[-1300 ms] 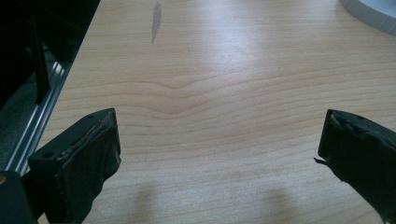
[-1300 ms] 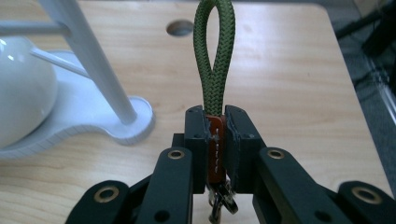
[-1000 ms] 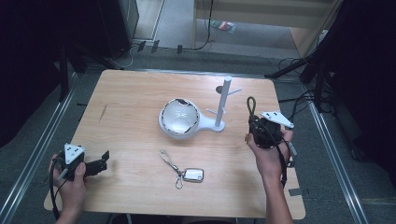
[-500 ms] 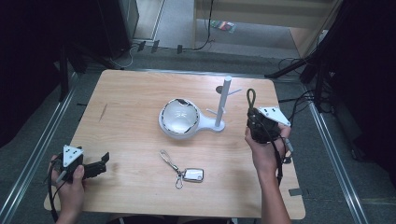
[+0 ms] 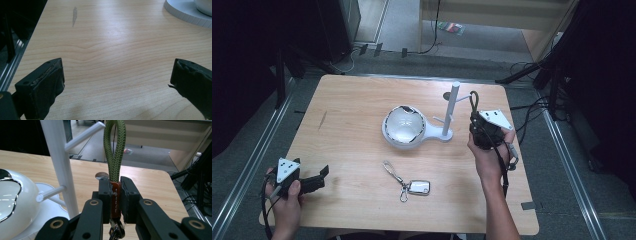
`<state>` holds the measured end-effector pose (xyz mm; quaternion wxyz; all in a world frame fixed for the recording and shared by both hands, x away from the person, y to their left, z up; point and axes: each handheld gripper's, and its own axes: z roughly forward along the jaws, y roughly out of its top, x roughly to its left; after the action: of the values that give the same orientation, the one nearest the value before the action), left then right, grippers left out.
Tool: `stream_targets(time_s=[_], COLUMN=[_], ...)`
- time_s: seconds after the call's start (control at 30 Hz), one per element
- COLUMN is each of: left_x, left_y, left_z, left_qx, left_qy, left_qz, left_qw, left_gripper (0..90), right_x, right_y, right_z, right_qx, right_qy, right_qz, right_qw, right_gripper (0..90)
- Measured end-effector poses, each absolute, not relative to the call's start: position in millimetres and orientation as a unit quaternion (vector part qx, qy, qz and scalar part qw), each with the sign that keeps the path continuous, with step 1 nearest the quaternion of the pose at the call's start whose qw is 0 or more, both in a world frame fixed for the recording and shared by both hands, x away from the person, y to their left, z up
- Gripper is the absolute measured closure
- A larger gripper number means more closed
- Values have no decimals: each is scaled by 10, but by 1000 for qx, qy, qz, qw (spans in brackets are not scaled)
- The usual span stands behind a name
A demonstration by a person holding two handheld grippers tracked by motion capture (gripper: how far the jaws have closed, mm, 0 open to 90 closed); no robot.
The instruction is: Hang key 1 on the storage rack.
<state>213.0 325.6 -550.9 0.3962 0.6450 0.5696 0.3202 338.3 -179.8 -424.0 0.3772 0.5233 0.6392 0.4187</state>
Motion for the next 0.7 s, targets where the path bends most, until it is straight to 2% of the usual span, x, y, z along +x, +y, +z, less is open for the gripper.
stream_targets(time_s=[0.7], left_x=[2131], left_y=[3268], left_z=[-5508], left_qx=[644], left_qy=[571], left_qz=[318], left_qw=[398], left_gripper=[0], right_x=[3344], right_y=[-1545], right_z=[-4303], right_qx=[492], right_qy=[671], right_qz=[399], right_qw=[385], right_gripper=[810])
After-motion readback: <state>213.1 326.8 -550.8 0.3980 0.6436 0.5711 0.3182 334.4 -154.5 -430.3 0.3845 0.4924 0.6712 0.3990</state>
